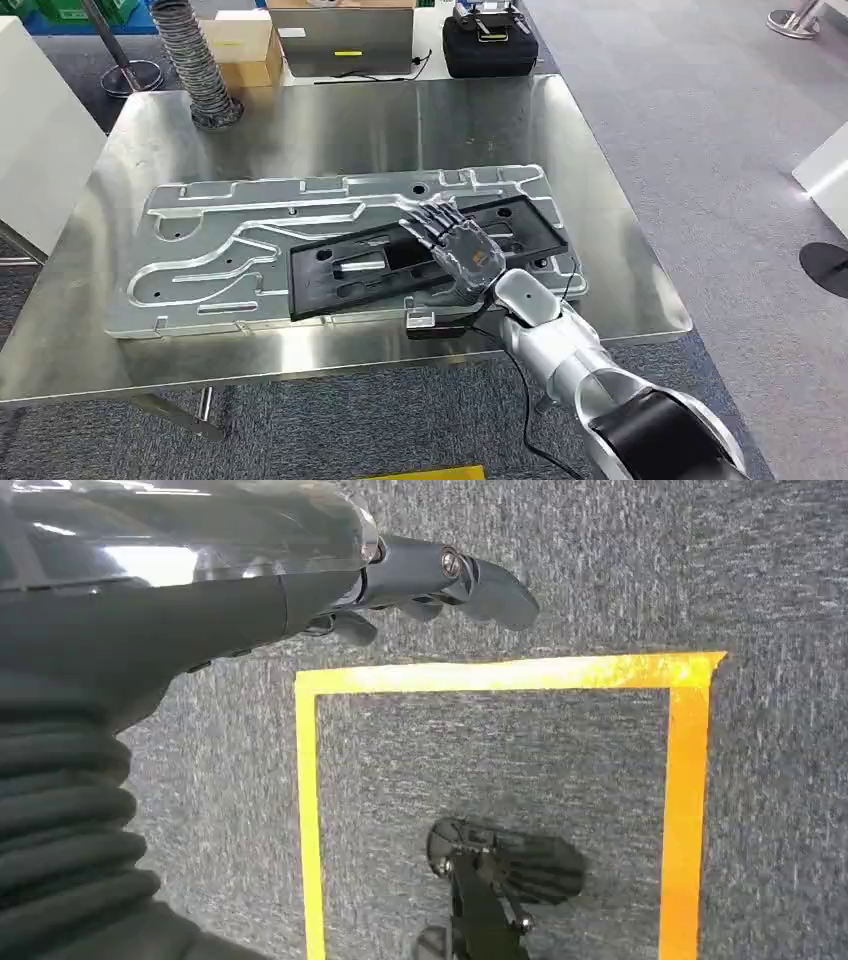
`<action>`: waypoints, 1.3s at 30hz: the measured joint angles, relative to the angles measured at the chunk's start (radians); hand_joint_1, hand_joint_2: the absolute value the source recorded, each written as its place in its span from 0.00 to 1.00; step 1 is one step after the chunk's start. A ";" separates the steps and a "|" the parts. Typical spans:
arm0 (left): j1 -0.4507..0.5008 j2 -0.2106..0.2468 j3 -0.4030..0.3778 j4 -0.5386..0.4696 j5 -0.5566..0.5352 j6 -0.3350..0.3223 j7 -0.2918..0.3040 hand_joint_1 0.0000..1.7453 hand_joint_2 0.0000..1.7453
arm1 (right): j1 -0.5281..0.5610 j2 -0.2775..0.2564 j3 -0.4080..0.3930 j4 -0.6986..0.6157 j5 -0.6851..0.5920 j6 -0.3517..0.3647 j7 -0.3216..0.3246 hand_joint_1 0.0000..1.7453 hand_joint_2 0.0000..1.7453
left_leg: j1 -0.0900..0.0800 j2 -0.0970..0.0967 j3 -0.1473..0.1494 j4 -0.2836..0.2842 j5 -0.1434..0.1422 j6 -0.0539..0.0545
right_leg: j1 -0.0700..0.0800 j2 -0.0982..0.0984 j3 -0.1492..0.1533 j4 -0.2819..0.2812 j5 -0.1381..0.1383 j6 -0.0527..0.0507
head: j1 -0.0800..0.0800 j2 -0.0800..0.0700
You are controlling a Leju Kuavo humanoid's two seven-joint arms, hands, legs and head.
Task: Take the parts from the cabinet and place them on the table.
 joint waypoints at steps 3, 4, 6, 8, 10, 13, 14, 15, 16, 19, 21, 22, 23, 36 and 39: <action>0.000 -0.001 -0.001 0.000 0.001 0.000 0.000 0.00 0.00 | 0.014 0.006 -0.044 -0.042 -0.072 -0.001 -0.084 0.00 0.00 | -0.002 -0.004 0.002 0.002 -0.001 -0.001 | 0.001 0.000 0.085 -0.174 0.108 -0.013 | 0.000 0.000; 0.000 -0.002 -0.001 0.000 0.001 0.000 -0.001 0.00 0.00 | 0.013 0.011 -0.060 -0.057 -0.108 -0.001 -0.112 0.00 0.00 | -0.003 -0.004 0.004 0.002 -0.002 -0.003 | 0.003 0.000 0.131 -0.266 0.146 -0.021 | 0.000 0.000; -0.001 -0.007 -0.001 0.000 0.002 -0.002 -0.003 0.00 0.00 | 0.017 0.019 -0.075 -0.096 -0.258 0.000 -0.145 0.00 0.00 | -0.008 -0.003 0.001 0.002 -0.003 -0.013 | 0.012 -0.002 0.156 -0.328 0.148 -0.030 | 0.000 0.000; 0.000 -0.007 -0.001 0.000 0.002 -0.003 -0.005 0.00 0.00 | 0.029 0.019 -0.054 -0.146 -0.442 0.006 -0.151 0.00 0.00 | -0.005 -0.002 0.003 -0.003 -0.002 -0.022 | 0.015 -0.001 0.154 -0.325 0.146 -0.034 | 0.000 0.000; 0.002 -0.008 -0.001 0.000 0.002 -0.005 -0.006 0.00 0.00 | 0.036 0.012 -0.030 -0.212 -0.620 0.019 -0.154 0.00 0.00 | -0.010 -0.002 0.006 -0.010 -0.004 -0.034 | 0.001 -0.003 0.164 -0.347 0.157 -0.048 | 0.000 0.000; 0.003 -0.007 -0.001 0.000 0.002 -0.009 -0.010 0.00 0.00 | 0.062 -0.016 0.020 -0.349 -0.870 0.016 -0.155 0.00 0.00 | -0.006 -0.001 -0.059 0.154 -0.103 -0.042 | 0.001 -0.003 0.171 -0.354 0.160 -0.056 | 0.000 0.000; 0.005 -0.007 0.000 0.000 0.002 -0.010 -0.011 0.00 0.00 | 0.078 -0.033 0.034 -0.395 -0.931 0.014 -0.156 0.00 0.00 | -0.006 -0.001 -0.100 0.242 -0.140 -0.045 | 0.002 -0.004 0.171 -0.354 0.159 -0.057 | 0.000 0.000; 0.008 -0.007 0.002 0.000 0.002 -0.013 -0.016 0.00 0.00 | 0.104 -0.062 0.038 -0.489 -1.019 0.014 -0.156 0.00 0.00 | -0.006 -0.001 -0.131 0.304 -0.157 -0.047 | 0.003 -0.004 0.171 -0.353 0.158 -0.057 | 0.000 0.000; 0.014 -0.008 0.004 0.000 0.002 -0.015 -0.019 0.00 0.00 | 0.127 -0.082 0.036 -0.557 -1.074 0.015 -0.157 0.00 0.00 | -0.005 -0.001 -0.138 0.313 -0.147 -0.047 | 0.003 -0.004 0.172 -0.351 0.156 -0.056 | 0.000 0.000; 0.022 -0.007 0.024 0.000 0.002 -0.020 -0.037 0.00 0.00 | 0.186 -0.139 -0.012 -0.739 -1.142 0.013 -0.157 0.00 0.00 | -0.002 0.000 -0.029 0.090 -0.018 -0.043 | 0.002 -0.001 0.178 -0.342 0.146 -0.048 | 0.000 0.000; 0.026 -0.007 0.052 0.000 0.002 -0.028 -0.053 0.00 0.00 | 0.244 -0.182 -0.112 -0.859 -1.137 0.008 -0.158 0.00 0.00 | -0.008 -0.002 0.017 -0.004 -0.013 -0.032 | 0.009 -0.004 0.175 -0.332 0.137 -0.036 | 0.000 0.000; 0.031 -0.008 0.066 0.000 0.002 -0.029 -0.056 0.00 0.00 | 0.268 -0.197 -0.175 -0.902 -1.137 0.008 -0.158 0.00 0.00 | -0.007 -0.004 0.013 0.001 -0.011 -0.024 | 0.009 -0.005 0.173 -0.334 0.139 -0.032 | 0.000 0.000; 0.036 -0.008 0.079 0.000 0.002 -0.030 -0.059 0.00 0.00 | 0.290 -0.216 -0.229 -0.932 -1.141 0.007 -0.158 0.00 0.00 | -0.008 -0.005 0.012 0.001 -0.012 -0.019 | 0.010 -0.006 0.175 -0.334 0.139 -0.026 | 0.000 0.000; 0.059 -0.013 0.167 0.000 0.002 -0.049 -0.071 0.00 0.00 | 0.702 -0.362 -0.982 -1.013 -1.181 0.009 -0.155 0.00 0.00 | -0.013 -0.016 -0.005 0.003 0.009 0.010 | -0.002 -0.009 0.226 -0.342 0.090 0.002 | 0.000 0.000; 0.064 -0.013 0.168 0.000 0.002 -0.055 -0.071 0.00 0.00 | 0.791 -0.353 -1.099 -1.018 -1.129 0.050 -0.156 0.00 0.00 | -0.014 -0.016 -0.006 -0.001 0.016 -0.008 | 0.003 -0.004 0.216 -0.337 0.107 -0.013 | 0.000 0.000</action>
